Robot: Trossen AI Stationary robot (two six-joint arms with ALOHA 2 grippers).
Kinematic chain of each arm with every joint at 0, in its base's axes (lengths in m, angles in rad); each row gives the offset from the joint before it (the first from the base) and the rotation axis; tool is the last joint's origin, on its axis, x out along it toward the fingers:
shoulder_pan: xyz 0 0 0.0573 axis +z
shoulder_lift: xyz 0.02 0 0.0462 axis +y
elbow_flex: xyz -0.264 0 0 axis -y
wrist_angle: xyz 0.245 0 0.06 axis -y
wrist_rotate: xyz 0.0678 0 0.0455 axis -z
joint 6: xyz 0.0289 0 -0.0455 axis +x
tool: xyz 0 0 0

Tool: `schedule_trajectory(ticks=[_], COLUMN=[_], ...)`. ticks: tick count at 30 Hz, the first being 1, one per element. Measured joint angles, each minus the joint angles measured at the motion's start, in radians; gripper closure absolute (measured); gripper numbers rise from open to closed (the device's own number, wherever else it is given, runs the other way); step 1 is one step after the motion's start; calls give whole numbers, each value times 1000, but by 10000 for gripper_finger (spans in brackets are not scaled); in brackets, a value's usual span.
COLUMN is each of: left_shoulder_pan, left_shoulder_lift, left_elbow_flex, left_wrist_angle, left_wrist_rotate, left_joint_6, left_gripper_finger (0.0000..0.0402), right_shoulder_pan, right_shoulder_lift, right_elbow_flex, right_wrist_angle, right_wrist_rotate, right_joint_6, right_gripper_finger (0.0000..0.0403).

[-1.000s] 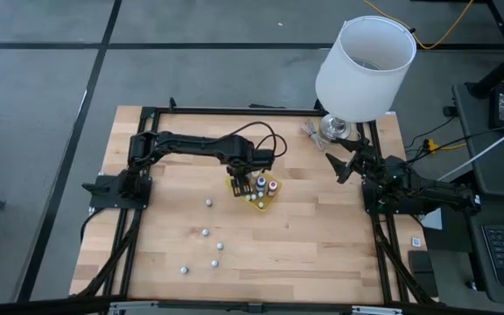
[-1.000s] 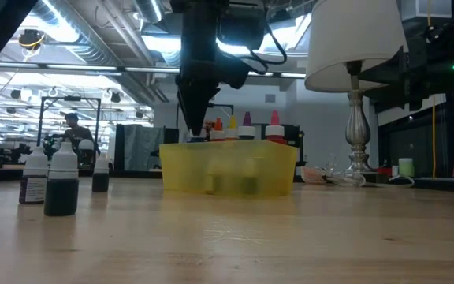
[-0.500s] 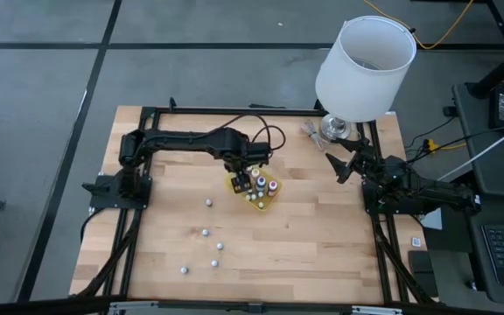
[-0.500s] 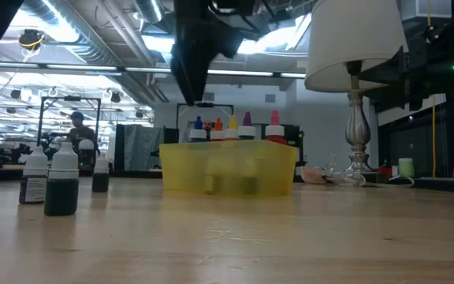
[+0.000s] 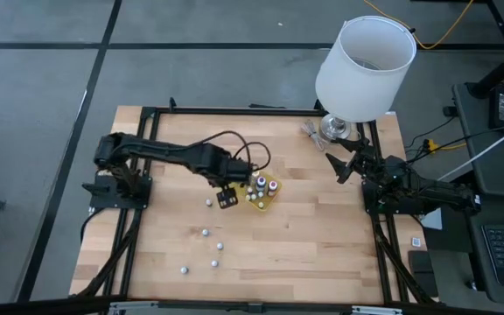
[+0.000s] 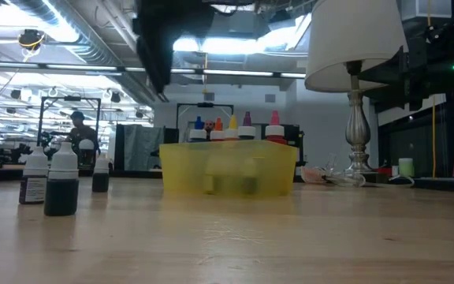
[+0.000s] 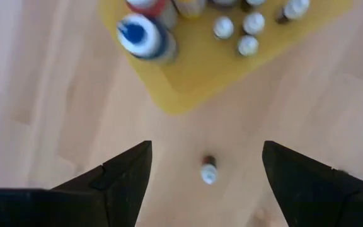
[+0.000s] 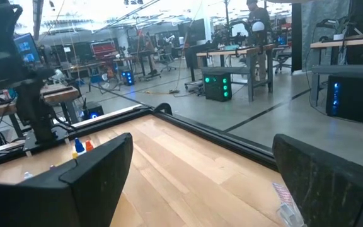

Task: Pick & Place food coloring
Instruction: Put the small red food coloring bottle into the yellow bin

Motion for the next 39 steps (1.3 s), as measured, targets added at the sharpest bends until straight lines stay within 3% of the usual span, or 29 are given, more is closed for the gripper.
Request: schedule_trajectory(ticks=[15, 25, 39], left_shoulder_pan=[-108, -135, -107], left_shoulder_lift=[-116, -115, -109], left_elbow_flex=[-414, -547, -609], left_wrist_angle=[233, 374, 474], left_wrist_rotate=[52, 62, 4], left_joint_6=[-119, -143, -73], left_gripper_finger=[109, 109, 109], right_shoulder_pan=[0, 0, 0], right_shoulder_lift=[0, 0, 0], right_elbow_flex=[0, 0, 0], right_wrist_angle=[0, 0, 0], right_wrist_rotate=[0, 0, 0], right_joint_6=[0, 0, 0], right_gripper_finger=[22, 22, 22])
